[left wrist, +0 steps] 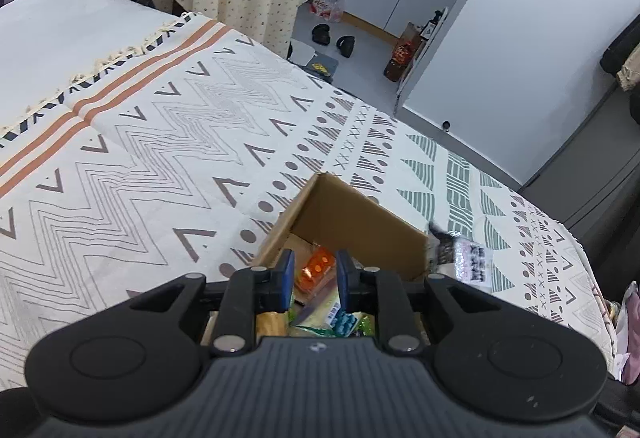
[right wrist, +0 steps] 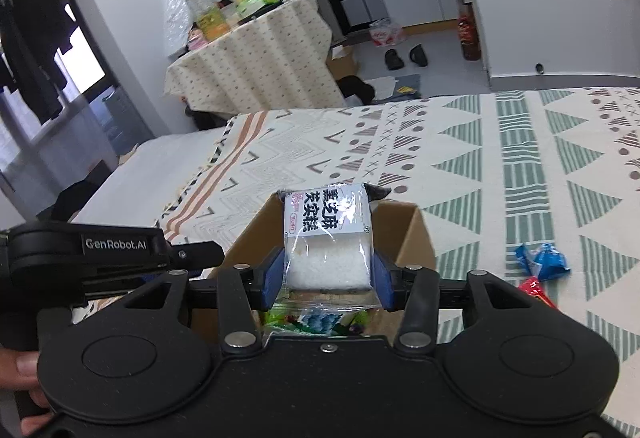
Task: Organize snacks
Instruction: 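Open both grippers to drop the snacks into the box and withdraw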
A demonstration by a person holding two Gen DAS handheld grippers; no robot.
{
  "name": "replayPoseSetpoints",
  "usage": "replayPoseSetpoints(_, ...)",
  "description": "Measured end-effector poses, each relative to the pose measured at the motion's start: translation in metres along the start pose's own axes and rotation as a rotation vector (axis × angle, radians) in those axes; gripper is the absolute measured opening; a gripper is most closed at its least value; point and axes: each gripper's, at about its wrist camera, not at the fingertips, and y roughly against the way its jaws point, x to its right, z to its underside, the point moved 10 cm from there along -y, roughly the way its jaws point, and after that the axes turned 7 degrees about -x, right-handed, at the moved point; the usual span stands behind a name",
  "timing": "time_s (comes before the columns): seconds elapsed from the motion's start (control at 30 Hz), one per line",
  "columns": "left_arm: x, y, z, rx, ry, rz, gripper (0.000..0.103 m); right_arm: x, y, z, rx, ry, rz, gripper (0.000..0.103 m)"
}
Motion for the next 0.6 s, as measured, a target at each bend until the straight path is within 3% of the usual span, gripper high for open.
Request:
replayPoseSetpoints(0.07,-0.003,0.001,0.0,-0.005,0.004,-0.009,0.024,0.004,0.003,0.0,0.009,0.002,0.025,0.053)
replayPoseSetpoints(0.23,-0.005,0.008,0.005,-0.004,0.011,-0.042,0.054,0.021,0.02,-0.004,0.033,-0.037,0.053,0.054)
replayPoseSetpoints(0.33,0.0,0.013,0.008,0.001,-0.006,-0.053,0.065,0.033,0.032,-0.004,0.032,-0.057,0.071,0.057)
replayPoseSetpoints(0.47,0.013,0.018,0.013,0.006,-0.037,-0.056,0.075,0.051,0.047,0.003,0.025,-0.076,0.093,0.071)
replayPoseSetpoints(0.6,0.03,0.021,0.022,0.009,-0.069,-0.051,0.079,0.063,0.058,0.009,0.022,-0.09,0.113,0.076)
